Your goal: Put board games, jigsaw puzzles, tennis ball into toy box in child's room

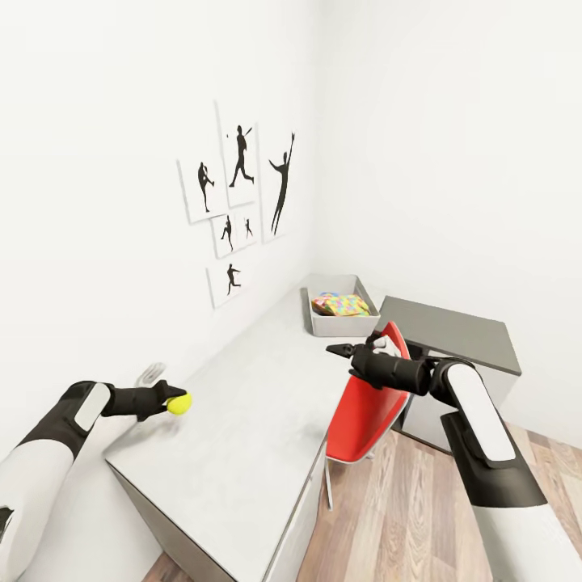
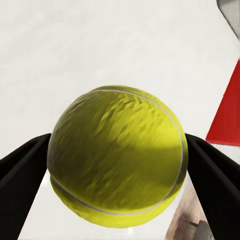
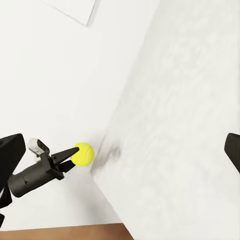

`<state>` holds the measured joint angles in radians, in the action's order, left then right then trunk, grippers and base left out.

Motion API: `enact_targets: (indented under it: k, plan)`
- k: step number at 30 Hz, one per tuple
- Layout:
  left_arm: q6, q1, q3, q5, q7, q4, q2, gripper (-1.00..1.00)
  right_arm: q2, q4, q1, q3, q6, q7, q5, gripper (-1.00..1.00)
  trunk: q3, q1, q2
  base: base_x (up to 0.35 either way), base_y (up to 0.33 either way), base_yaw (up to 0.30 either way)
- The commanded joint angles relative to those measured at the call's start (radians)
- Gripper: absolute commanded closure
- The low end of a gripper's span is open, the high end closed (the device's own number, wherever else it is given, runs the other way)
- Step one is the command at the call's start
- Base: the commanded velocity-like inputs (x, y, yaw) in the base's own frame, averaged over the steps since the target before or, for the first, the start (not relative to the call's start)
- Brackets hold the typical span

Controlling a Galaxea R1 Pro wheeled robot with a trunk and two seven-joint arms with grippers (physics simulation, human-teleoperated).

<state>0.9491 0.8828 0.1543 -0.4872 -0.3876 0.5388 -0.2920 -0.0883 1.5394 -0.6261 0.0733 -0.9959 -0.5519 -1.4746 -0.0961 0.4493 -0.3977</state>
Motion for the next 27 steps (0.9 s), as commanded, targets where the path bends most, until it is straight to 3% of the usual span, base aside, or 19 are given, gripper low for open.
enact_targets:
  k: [1,3,8,11,22,27]
  plan:
    - [0.012,0.002,0.004,0.008,-0.006,0.003,0.002,1.0,-0.002,0.001,-0.001,-0.002,0.0,-0.01,-0.01,-1.0,-0.002,0.001,-0.002,0.0,0.0,0.0]
    - [0.031,0.002,0.003,0.009,-0.006,0.009,0.003,1.0,-0.004,0.002,0.0,-0.016,-0.003,-0.009,-0.01,-1.0,-0.002,0.001,-0.002,0.0,0.0,0.0]
    - [0.081,0.002,-0.014,0.008,-0.007,0.067,-0.004,1.0,-0.028,0.005,0.014,-0.103,-0.031,-0.008,-0.014,-1.0,-0.002,0.001,-0.002,0.0,0.0,0.0]
    - [0.093,0.001,-0.02,0.007,-0.007,0.089,-0.004,1.0,-0.035,0.006,0.026,-0.128,-0.041,-0.008,-0.013,-1.0,-0.002,0.001,-0.002,0.0,0.0,0.0]
    - [0.095,0.001,-0.014,0.002,-0.008,0.108,-0.004,1.0,-0.038,0.004,0.059,-0.139,-0.042,-0.004,-0.016,-1.0,-0.002,0.001,-0.002,0.0,0.0,0.0]
    - [0.094,0.001,-0.011,0.001,-0.008,0.108,-0.005,1.0,-0.037,0.005,0.09,-0.177,-0.041,-0.002,-0.02,-1.0,-0.002,0.001,-0.002,0.0,0.0,0.0]
